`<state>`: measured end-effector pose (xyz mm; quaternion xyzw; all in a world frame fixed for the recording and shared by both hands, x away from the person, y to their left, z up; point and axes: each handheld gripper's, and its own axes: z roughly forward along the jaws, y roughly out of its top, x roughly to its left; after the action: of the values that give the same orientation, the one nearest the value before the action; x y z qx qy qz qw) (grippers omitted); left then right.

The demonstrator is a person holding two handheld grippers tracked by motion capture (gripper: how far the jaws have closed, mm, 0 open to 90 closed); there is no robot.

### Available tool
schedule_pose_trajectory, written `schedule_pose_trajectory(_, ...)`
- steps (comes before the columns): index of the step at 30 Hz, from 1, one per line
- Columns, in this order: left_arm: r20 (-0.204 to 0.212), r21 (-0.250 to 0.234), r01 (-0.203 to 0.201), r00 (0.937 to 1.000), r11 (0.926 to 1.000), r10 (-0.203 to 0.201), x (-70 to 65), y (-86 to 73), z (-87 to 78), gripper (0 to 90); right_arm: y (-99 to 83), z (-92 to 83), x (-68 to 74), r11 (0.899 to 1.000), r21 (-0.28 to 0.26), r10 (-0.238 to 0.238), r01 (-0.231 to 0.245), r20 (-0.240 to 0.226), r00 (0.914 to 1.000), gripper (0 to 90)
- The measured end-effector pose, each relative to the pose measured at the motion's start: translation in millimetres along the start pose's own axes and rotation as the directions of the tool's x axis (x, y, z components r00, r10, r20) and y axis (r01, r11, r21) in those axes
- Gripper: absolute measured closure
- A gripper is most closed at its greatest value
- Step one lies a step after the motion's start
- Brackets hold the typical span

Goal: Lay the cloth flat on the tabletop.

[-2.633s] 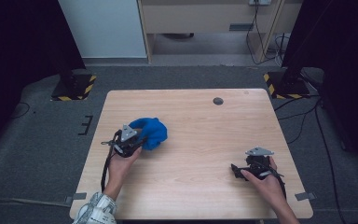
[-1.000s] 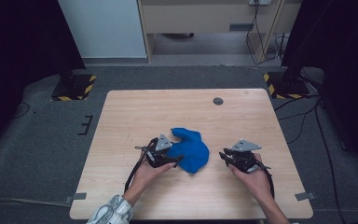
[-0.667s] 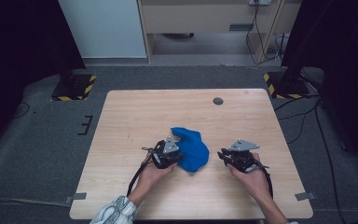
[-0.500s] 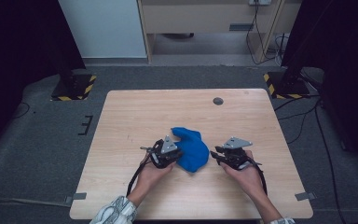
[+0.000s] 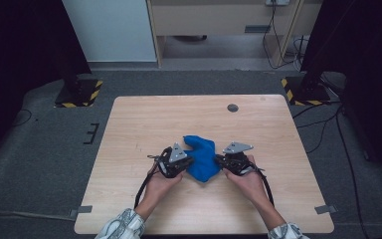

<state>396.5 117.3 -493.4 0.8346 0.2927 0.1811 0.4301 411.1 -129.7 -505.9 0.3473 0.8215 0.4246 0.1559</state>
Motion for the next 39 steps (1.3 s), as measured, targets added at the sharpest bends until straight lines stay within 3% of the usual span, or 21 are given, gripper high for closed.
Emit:
schedule_pose_trajectory(4, -0.007, -0.058, 0.009, 0.9999, 0.9983, -0.010, 1.2, 11.9, -14.5, 84.2, 11.3, -14.2, 5.1, 0.999, -0.037, 0.000, -0.001, -0.008, 1.0000, 84.6)
schedule_pose_trajectory(7, -0.023, -0.090, -0.010, 0.9997, 0.9959, 0.008, 1.5, 21.7, -28.4, 84.2, 21.5, -26.6, 10.4, 0.997, -0.071, -0.008, 0.007, -0.013, 0.9999, 83.4)
schedule_pose_trajectory(8, -0.020, -0.109, -0.005, 0.9998, 0.9941, 0.002, 1.8, 26.7, -36.0, 84.1, 28.7, -36.6, 14.4, 0.995, -0.101, -0.016, 0.015, -0.010, 0.9998, 81.8)
schedule_pose_trajectory(11, -0.022, -0.112, -0.008, 0.9997, 0.9937, 0.006, 1.6, 29.5, -40.5, 84.0, 34.7, -45.2, 17.7, 0.992, -0.124, -0.035, 0.035, 0.000, 0.9994, 81.8)
schedule_pose_trajectory(14, -0.014, -0.045, -0.011, 0.9998, 0.9989, 0.010, 2.7, 26.6, -34.1, 84.0, 35.7, -46.2, 18.5, 0.994, -0.108, -0.033, 0.033, 0.002, 0.9994, 82.6)
schedule_pose_trajectory(16, 0.002, 0.042, -0.024, 0.9997, 0.9988, 0.024, 2.4, 15.1, -18.3, 83.9, 24.7, -31.7, 16.0, 0.999, -0.033, -0.032, 0.032, 0.001, 0.9995, 85.2)
schedule_pose_trajectory(17, 0.002, 0.042, -0.024, 0.9997, 0.9988, 0.024, 2.4, 15.1, -18.3, 83.9, 19.3, -25.1, 14.9, 1.000, -0.002, -0.023, 0.023, -0.007, 0.9997, 85.2)
schedule_pose_trajectory(18, 0.011, 0.076, -0.032, 0.9994, 0.9966, 0.031, 1.2, 10.4, -12.4, 83.8, 14.0, -18.8, 13.9, 0.999, 0.030, -0.024, 0.024, -0.012, 0.9996, 85.1)
schedule_pose_trajectory(19, 0.011, 0.098, -0.044, 0.9990, 0.9942, 0.043, 0.2, 6.4, -7.7, 83.8, 14.0, -18.8, 13.9, 0.999, 0.030, -0.024, 0.024, -0.012, 0.9996, 85.1)
schedule_pose_trajectory(20, 0.012, 0.114, -0.051, 0.9987, 0.9922, 0.050, -0.8, 3.0, -3.8, 83.6, 5.7, -9.1, 12.0, 0.996, 0.085, -0.022, 0.024, -0.023, 0.9995, 82.7)
schedule_pose_trajectory(22, 0.019, 0.144, -0.068, 0.9976, 0.9872, 0.066, -1.8, -1.4, 1.9, 83.4, 1.7, -5.3, 10.3, 0.995, 0.095, -0.015, 0.017, -0.012, 0.9998, 78.6)
schedule_pose_trajectory(23, 0.028, 0.170, -0.076, 0.9970, 0.9825, 0.072, -1.5, -4.6, 5.8, 83.1, 1.7, -5.8, 9.3, 0.996, 0.091, -0.008, 0.010, -0.015, 0.9999, 75.8)
schedule_pose_trajectory(27, 0.033, 0.201, -0.075, 0.9970, 0.9766, 0.070, 1.1, -11.7, 11.2, 82.3, 6.3, -12.5, 7.8, 0.998, 0.051, 0.026, -0.025, -0.024, 0.9994, 56.5)
schedule_pose_trajectory(30, 0.034, 0.195, -0.072, 0.9972, 0.9780, 0.067, 1.2, -12.8, 11.8, 81.7, 10.6, -15.0, 5.4, 0.999, 0.012, 0.041, -0.041, -0.002, 0.9991, 47.1)
schedule_pose_trajectory(35, 0.027, 0.189, -0.064, 0.9978, 0.9798, 0.060, 2.7, -13.6, 10.8, 79.6, 20.3, -12.8, -1.6, 0.998, -0.019, 0.057, -0.057, 0.025, 0.9980, 41.4)
schedule_pose_trajectory(39, 0.016, 0.171, -0.047, 0.9989, 0.9841, 0.045, 3.1, -13.7, 5.8, 61.5, 36.3, -6.3, -10.7, 0.997, -0.029, 0.073, -0.072, 0.045, 0.9963, 39.8)
